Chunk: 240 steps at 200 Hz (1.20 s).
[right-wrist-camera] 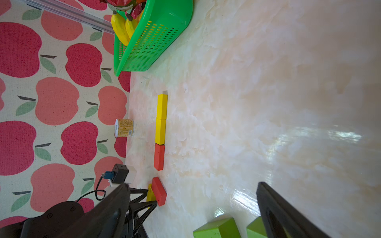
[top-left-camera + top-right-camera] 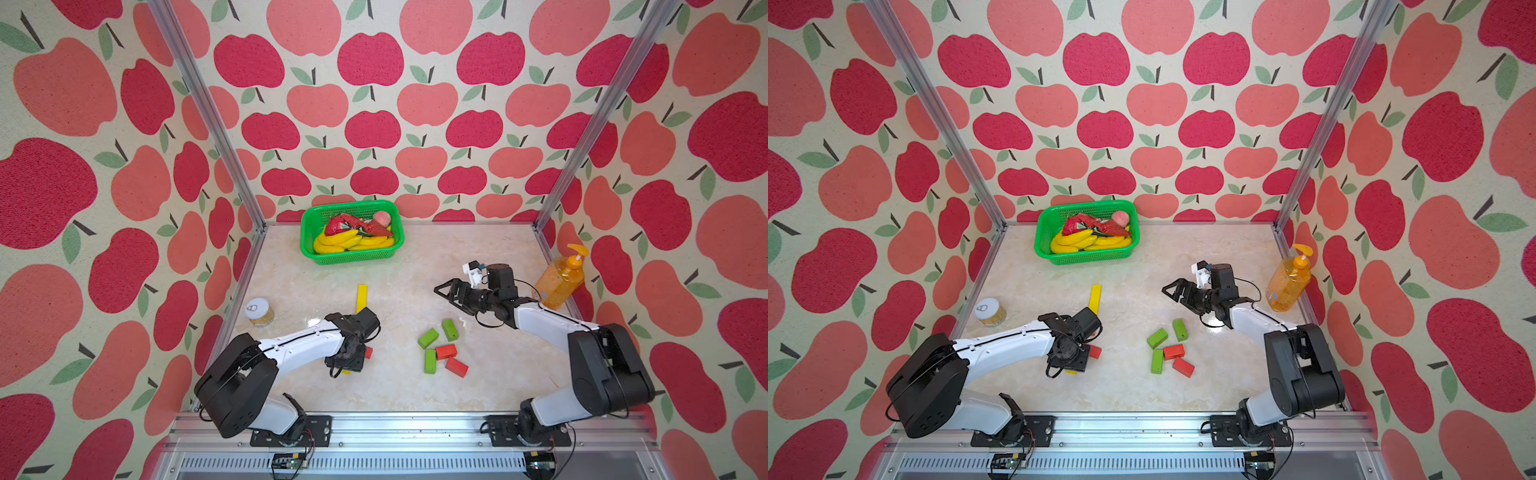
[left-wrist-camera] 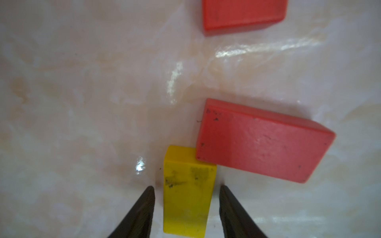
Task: Assemble the letter k with building blocks
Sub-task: Pick up the building block from the center of the board, then assemble the building block at the center of the board.
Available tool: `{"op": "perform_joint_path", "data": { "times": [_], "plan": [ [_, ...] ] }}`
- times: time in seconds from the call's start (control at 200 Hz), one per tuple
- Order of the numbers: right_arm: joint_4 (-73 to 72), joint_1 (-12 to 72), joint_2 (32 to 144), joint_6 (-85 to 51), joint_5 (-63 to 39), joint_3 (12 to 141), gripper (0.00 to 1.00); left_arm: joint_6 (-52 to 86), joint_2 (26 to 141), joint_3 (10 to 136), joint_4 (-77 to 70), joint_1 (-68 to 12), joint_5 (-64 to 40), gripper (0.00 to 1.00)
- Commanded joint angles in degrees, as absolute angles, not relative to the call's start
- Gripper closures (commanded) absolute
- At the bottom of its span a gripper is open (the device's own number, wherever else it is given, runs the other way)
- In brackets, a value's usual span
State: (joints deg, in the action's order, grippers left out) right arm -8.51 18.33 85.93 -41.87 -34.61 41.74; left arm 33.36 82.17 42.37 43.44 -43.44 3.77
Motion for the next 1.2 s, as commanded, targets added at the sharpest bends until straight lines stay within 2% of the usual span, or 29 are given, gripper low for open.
{"op": "perform_joint_path", "data": {
  "times": [0.0, 0.25, 0.49, 0.725, 0.985, 1.196],
  "plan": [
    [-7.67, 17.98, 85.8, -40.83, -34.94, 41.76, 0.01, 33.11, 82.44, 42.28, 42.78, -43.72, 3.35, 0.59],
    [-7.31, 17.93, 86.37, -40.74, -34.55, 41.94, 0.01, 34.36, 81.18, 42.35, 45.36, -44.03, 2.21, 0.71],
    [-7.55, 17.87, 85.7, -41.2, -35.4, 41.94, 0.01, 33.62, 76.99, 48.02, 55.09, -45.33, 2.84, 0.73],
    [-7.66, 17.79, 84.7, -40.87, -34.5, 41.41, 0.01, 27.34, 74.47, 54.73, 54.35, -46.31, 7.09, 0.74],
    [-8.31, 17.68, 84.46, -40.75, -33.93, 40.86, 0.01, 11.16, 85.18, 67.79, 51.16, -43.4, 7.79, 0.74],
    [-8.7, 17.14, 84.36, -40.77, -34.0, 40.48, 0.01, -2.13, 97.53, 76.73, 48.47, -39.54, 4.24, 0.8]
  ]
}}
